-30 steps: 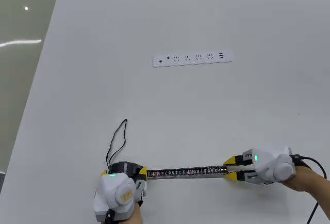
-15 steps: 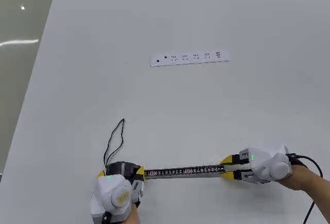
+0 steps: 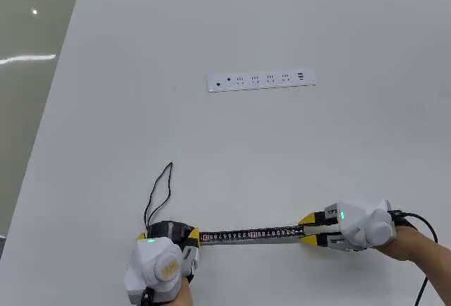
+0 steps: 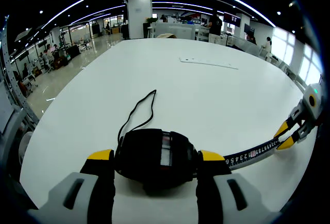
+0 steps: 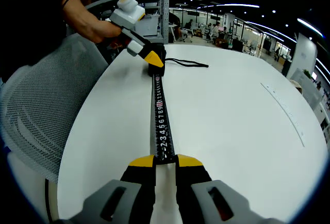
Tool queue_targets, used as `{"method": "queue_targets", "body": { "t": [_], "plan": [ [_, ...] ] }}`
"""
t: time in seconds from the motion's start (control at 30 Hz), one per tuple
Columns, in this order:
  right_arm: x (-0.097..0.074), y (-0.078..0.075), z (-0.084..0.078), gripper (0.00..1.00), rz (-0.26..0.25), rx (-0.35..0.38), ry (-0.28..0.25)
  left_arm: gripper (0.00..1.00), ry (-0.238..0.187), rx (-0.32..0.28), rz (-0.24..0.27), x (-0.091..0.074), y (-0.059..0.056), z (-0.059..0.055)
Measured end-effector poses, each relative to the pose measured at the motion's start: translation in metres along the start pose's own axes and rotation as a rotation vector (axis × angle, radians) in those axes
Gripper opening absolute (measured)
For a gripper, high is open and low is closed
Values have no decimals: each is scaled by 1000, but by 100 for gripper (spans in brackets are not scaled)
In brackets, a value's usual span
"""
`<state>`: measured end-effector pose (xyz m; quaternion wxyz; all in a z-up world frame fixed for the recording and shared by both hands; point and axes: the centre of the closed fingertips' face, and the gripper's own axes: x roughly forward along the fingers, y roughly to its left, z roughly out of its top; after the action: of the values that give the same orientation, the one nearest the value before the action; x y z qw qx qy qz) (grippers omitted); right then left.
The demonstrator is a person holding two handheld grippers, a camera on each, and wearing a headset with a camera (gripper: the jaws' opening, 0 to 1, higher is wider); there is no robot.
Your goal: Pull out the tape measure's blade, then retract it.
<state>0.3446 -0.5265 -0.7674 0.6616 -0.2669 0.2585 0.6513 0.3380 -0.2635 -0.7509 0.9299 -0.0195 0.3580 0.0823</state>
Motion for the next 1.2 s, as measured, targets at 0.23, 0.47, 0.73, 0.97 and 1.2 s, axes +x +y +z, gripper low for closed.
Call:
{"method": "queue_targets", "body": {
  "t": [0.23,0.47,0.73,0.97,1.2],
  "plan": [
    [1,-1,3,12,-1,2,-3,60,4,-1,1,0,0,1],
    [4,-1,5,12,1,2,-5,60,6,1,0,0,0,1],
    [7,-1,7,12,3,1,-7,61,4,1,-1,1,0,1],
    [10,-1,10,12,3,0,-11,61,7,-11,1,1,1,1],
    [13,-1,13,12,3,3,-14,60,7,-18,-3,0,1,1]
  ]
}}
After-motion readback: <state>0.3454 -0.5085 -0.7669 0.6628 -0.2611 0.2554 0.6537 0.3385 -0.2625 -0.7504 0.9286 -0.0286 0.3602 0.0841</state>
